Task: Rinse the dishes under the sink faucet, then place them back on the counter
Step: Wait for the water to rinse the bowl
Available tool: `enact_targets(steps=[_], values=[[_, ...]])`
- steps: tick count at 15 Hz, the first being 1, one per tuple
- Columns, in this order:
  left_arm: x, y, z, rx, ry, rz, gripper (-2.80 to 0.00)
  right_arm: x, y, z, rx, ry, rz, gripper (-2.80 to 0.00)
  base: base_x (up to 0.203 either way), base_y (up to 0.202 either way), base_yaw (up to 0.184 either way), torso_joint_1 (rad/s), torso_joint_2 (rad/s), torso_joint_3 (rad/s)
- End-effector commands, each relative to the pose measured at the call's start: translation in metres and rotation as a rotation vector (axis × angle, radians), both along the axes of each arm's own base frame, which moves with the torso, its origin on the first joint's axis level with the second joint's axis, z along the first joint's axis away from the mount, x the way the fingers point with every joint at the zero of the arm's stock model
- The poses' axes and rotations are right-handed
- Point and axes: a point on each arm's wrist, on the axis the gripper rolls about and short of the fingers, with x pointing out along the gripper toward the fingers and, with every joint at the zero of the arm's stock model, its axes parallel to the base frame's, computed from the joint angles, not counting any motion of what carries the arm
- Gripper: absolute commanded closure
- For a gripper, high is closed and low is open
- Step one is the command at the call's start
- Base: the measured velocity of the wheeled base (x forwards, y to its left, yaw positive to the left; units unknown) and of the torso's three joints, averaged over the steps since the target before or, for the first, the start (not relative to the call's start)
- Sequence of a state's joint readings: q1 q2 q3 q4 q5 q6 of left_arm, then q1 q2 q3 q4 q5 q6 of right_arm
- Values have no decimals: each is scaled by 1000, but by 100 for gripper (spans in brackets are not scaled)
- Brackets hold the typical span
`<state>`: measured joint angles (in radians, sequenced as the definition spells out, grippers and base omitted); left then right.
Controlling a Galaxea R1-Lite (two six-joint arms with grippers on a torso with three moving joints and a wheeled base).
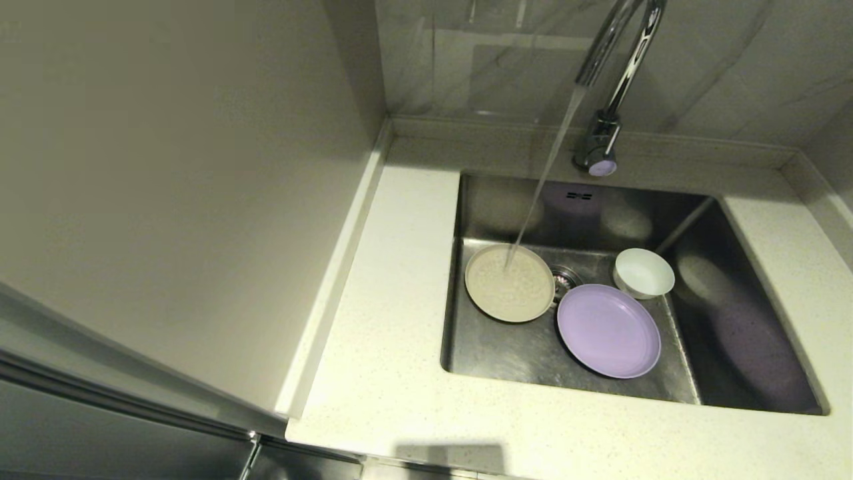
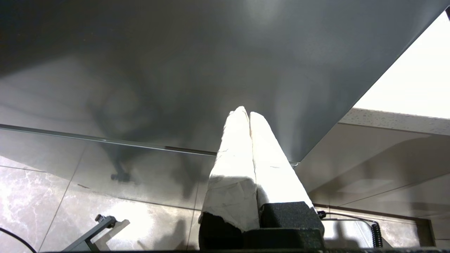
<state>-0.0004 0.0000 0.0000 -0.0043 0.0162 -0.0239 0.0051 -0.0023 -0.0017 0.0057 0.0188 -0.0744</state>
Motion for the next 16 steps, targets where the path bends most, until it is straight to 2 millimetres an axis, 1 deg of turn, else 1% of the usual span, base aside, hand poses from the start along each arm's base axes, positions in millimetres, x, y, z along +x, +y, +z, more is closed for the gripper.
enact_targets(steps=[1, 16], values=[[0, 0, 0, -1, -2, 1, 0, 0, 0, 0, -1, 4, 2, 0, 0, 0, 0, 0, 0, 0], [0, 0, 0, -1, -2, 1, 0, 0, 0, 0, -1, 4, 2, 0, 0, 0, 0, 0, 0, 0]])
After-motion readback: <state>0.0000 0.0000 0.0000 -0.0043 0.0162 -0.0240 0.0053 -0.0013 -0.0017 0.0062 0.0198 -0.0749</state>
